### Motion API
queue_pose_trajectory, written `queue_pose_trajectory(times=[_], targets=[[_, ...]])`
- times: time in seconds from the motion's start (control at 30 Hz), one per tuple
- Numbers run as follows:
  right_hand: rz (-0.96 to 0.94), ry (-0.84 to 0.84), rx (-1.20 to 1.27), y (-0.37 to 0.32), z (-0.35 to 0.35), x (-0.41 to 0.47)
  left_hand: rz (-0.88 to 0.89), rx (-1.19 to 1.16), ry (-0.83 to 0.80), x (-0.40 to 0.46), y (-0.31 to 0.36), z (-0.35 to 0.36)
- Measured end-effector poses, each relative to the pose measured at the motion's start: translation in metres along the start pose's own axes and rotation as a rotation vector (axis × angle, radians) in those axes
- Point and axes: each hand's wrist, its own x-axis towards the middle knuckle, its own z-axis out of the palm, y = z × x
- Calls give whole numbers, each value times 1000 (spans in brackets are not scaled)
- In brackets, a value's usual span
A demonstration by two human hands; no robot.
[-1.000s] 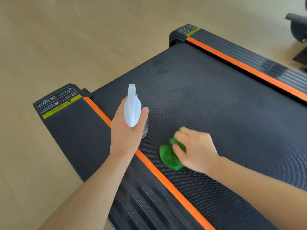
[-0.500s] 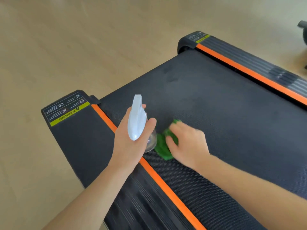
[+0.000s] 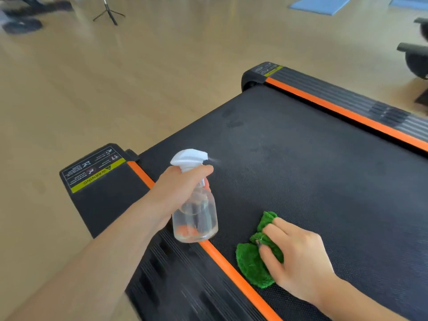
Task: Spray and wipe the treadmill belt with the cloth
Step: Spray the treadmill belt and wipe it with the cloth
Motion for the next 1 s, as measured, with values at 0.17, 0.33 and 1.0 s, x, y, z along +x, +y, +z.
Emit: queue_pose_trajectory(times=[0.17,0.33,1.0], targets=[[-3,9,-12,-3,-2,0,65,-6,29,0,5,-1],[-30,6,-15,0,-2,4,127,-36,143,4,4,-4],[208,-20,-117,34,77,220,382,-403,349,14,-31,16]])
